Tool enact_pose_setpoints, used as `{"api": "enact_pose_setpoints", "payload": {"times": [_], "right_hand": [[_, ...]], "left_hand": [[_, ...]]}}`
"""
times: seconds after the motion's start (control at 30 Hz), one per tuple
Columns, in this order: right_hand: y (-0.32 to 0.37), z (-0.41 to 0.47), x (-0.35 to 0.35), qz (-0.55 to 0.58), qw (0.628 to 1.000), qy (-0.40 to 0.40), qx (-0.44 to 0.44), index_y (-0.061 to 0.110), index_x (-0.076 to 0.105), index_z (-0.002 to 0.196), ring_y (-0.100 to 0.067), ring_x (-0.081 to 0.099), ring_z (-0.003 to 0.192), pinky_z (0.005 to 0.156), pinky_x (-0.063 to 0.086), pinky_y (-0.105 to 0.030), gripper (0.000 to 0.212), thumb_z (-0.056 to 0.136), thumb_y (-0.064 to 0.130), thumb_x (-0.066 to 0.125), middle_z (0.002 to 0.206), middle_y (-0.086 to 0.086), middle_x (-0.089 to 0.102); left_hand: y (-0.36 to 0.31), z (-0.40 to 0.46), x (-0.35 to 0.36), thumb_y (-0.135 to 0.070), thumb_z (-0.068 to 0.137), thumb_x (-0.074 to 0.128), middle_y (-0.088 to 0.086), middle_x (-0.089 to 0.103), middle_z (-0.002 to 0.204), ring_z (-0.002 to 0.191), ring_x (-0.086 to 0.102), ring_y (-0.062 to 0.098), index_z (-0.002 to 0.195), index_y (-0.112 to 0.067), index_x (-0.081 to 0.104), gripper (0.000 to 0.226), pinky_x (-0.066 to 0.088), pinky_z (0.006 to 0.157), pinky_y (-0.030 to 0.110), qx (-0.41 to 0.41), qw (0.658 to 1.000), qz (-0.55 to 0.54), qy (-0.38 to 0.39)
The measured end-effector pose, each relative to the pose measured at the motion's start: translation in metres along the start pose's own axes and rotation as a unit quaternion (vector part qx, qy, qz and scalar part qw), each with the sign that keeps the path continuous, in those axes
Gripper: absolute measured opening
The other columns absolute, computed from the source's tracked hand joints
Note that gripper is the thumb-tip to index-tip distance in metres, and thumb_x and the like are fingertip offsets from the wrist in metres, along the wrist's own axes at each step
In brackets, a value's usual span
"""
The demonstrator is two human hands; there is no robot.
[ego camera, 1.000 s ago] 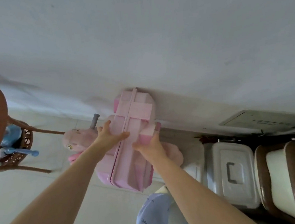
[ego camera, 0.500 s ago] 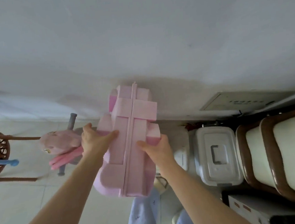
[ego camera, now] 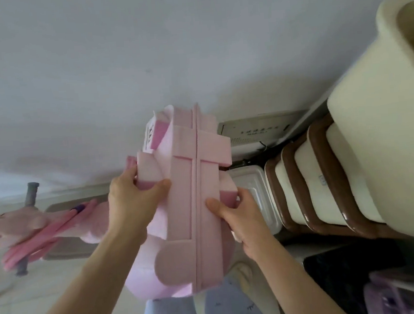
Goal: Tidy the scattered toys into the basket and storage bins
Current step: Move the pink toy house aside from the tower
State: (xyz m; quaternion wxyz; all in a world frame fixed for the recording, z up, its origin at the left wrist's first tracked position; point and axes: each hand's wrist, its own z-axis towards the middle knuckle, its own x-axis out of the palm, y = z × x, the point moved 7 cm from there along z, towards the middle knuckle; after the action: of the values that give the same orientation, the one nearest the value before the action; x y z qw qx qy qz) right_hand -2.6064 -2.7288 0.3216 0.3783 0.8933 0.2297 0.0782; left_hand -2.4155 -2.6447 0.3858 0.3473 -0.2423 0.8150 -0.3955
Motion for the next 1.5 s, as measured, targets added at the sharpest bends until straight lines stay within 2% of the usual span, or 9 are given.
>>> {"api": "enact_pose_setpoints", "payload": {"times": [0.13, 0.3, 0.63, 0.8, 0.93, 1.03, 1.17, 1.27, 1.5], "right_hand": [[0.006, -0.001, -0.052, -0.034, 0.999, -0.037, -0.02, 0.03, 0.042, 0.106, -0.011, 0.057, 0.092, 0.085, 0.049, -0.036, 0.051, 0.071, 0.023, 0.079, 0.098, 0.01, 0.056], [-0.002, 0.022, -0.122, -0.072, 0.994, -0.079, -0.021, 0.025, 0.039, 0.113, -0.007, 0.052, 0.084, 0.071, 0.044, -0.027, 0.055, 0.073, 0.016, 0.076, 0.093, 0.011, 0.05], [-0.056, 0.126, -0.205, -0.141, 0.98, -0.143, -0.004, 0.01, 0.047, 0.124, -0.012, 0.056, 0.085, 0.062, 0.044, -0.021, 0.054, 0.077, 0.011, 0.073, 0.101, 0.002, 0.057], [-0.066, 0.165, -0.233, -0.226, 0.951, -0.208, -0.02, 0.014, 0.047, 0.129, -0.024, 0.058, 0.108, 0.085, 0.052, -0.037, 0.051, 0.082, 0.02, 0.068, 0.121, -0.003, 0.057], [-0.052, 0.167, -0.232, -0.317, 0.936, -0.154, -0.024, 0.019, 0.041, 0.132, -0.01, 0.047, 0.1, 0.08, 0.042, -0.029, 0.051, 0.086, 0.022, 0.064, 0.112, 0.007, 0.046], [-0.067, 0.148, -0.211, -0.358, 0.929, -0.094, -0.014, 0.025, 0.033, 0.134, -0.018, 0.048, 0.118, 0.093, 0.044, -0.036, 0.078, 0.07, 0.039, 0.074, 0.124, 0.005, 0.043], [-0.093, 0.129, -0.183, -0.427, 0.889, -0.163, -0.024, 0.016, 0.013, 0.148, -0.03, 0.038, 0.131, 0.106, 0.036, -0.042, 0.124, 0.047, 0.079, 0.048, 0.144, -0.011, 0.035], [-0.088, 0.133, -0.173, -0.475, 0.86, -0.184, -0.033, 0.021, 0.002, 0.149, -0.033, 0.027, 0.135, 0.11, 0.029, -0.042, 0.109, 0.069, 0.067, 0.06, 0.148, -0.016, 0.024], [-0.089, 0.153, -0.192, -0.52, 0.831, -0.191, -0.054, 0.029, 0.015, 0.148, -0.036, 0.021, 0.136, 0.11, 0.03, -0.046, 0.089, 0.077, 0.052, 0.064, 0.145, -0.019, 0.023]], "left_hand": [[0.016, -0.012, 0.051, -0.006, 0.075, 0.073, -0.002, 0.062, 0.081, 0.072, 0.059, 0.017, 0.103, -0.015, 0.059, 0.032, 0.047, 0.06, 0.025, -0.035, 0.997, -0.048, 0.043], [0.045, -0.016, 0.131, 0.003, 0.078, 0.066, -0.003, 0.061, 0.08, 0.07, 0.057, 0.013, 0.102, -0.017, 0.057, 0.033, 0.049, 0.06, 0.026, -0.063, 0.99, -0.068, 0.103], [0.123, 0.026, 0.264, 0.012, 0.081, 0.051, 0.013, 0.062, 0.096, 0.089, 0.058, 0.029, 0.111, -0.004, 0.061, 0.035, 0.052, 0.087, 0.042, -0.164, 0.963, -0.054, 0.205], [0.134, 0.041, 0.297, 0.016, 0.081, 0.047, 0.013, 0.062, 0.102, 0.097, 0.059, 0.03, 0.119, -0.003, 0.056, 0.044, 0.051, 0.088, 0.043, -0.183, 0.95, -0.065, 0.244], [0.123, 0.04, 0.319, 0.011, 0.082, 0.052, 0.011, 0.058, 0.113, 0.1, 0.056, 0.025, 0.137, -0.008, 0.041, 0.059, 0.047, 0.083, 0.034, -0.171, 0.938, -0.044, 0.3], [0.125, 0.036, 0.326, 0.002, 0.086, 0.054, 0.012, 0.044, 0.134, 0.11, 0.048, 0.027, 0.149, -0.018, 0.014, 0.077, 0.042, 0.091, 0.038, -0.205, 0.935, -0.032, 0.288], [0.137, 0.033, 0.335, -0.011, 0.083, 0.058, 0.005, 0.049, 0.131, 0.115, 0.049, 0.029, 0.147, -0.036, 0.01, 0.084, 0.042, 0.097, 0.043, -0.223, 0.93, -0.034, 0.29], [0.142, 0.034, 0.338, -0.015, 0.083, 0.056, 0.002, 0.048, 0.132, 0.119, 0.048, 0.029, 0.143, -0.05, 0.007, 0.085, 0.041, 0.101, 0.045, -0.218, 0.935, -0.045, 0.276], [0.146, 0.039, 0.35, 0.0, 0.09, 0.036, 0.001, 0.048, 0.132, 0.094, 0.053, 0.027, 0.141, -0.053, 0.015, 0.077, 0.045, 0.07, 0.036, -0.199, 0.94, -0.091, 0.26]]}}
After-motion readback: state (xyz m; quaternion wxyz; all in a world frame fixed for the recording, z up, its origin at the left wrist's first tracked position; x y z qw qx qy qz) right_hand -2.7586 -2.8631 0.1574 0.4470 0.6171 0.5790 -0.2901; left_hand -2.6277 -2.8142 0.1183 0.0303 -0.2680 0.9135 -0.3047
